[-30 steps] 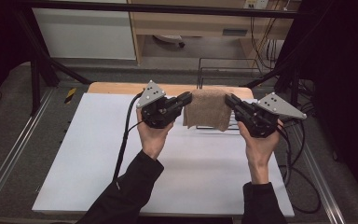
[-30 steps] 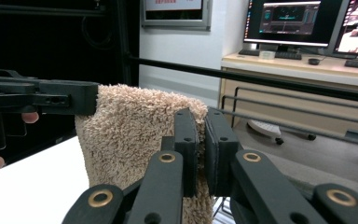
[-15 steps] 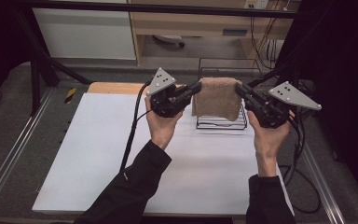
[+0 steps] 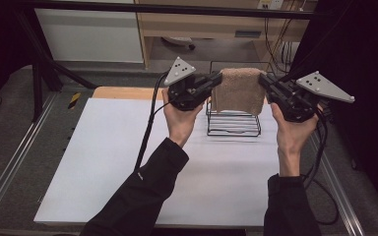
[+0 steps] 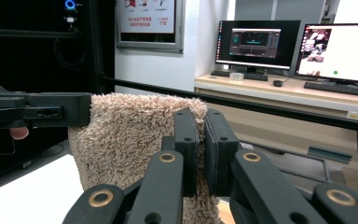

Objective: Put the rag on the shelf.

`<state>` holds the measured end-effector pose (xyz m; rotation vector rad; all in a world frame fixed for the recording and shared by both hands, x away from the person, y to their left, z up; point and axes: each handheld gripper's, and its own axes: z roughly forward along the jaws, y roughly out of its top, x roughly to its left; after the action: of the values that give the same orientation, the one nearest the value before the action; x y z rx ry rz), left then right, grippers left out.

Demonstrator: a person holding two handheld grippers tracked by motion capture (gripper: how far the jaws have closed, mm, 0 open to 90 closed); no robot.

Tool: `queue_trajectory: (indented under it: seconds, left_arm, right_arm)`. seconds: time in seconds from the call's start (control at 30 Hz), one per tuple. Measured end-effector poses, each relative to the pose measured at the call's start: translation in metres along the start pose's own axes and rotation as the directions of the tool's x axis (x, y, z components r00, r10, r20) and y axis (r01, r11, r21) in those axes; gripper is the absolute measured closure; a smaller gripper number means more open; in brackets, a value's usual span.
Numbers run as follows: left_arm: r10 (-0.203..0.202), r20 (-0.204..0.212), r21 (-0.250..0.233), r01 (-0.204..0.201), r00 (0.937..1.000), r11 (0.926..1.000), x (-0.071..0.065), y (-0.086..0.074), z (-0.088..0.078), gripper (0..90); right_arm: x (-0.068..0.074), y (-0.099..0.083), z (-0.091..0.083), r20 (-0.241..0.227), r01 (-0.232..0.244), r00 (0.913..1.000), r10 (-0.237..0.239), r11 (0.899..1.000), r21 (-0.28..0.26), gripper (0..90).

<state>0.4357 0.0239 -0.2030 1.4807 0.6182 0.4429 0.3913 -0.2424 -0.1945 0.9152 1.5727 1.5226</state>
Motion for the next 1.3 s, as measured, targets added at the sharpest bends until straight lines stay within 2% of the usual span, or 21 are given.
queue_trajectory:
  seconds: [0.2, 0.63, 1.3]
  left_arm:
    - [0.011, -0.004, -0.006, -0.011, 0.9999, 0.9999, 0.000, 0.010, 0.011, 85.4]
    - [0.002, -0.010, -0.013, -0.002, 0.9999, 0.9999, 0.003, 0.021, 0.033, 85.4]
    - [-0.003, -0.056, -0.020, 0.002, 0.9985, 0.9998, 0.022, 0.039, 0.057, 85.4]
  right_arm:
    - [-0.009, 0.007, 0.003, 0.016, -0.001, 0.9999, 0.002, 1.000, -0.015, 85.3]
    - [-0.028, 0.019, 0.013, 0.038, -0.001, 0.9993, 0.002, 1.000, -0.017, 85.3]
    - [-0.047, 0.028, 0.044, 0.032, -0.016, 0.9993, 0.017, 0.999, -0.028, 85.3]
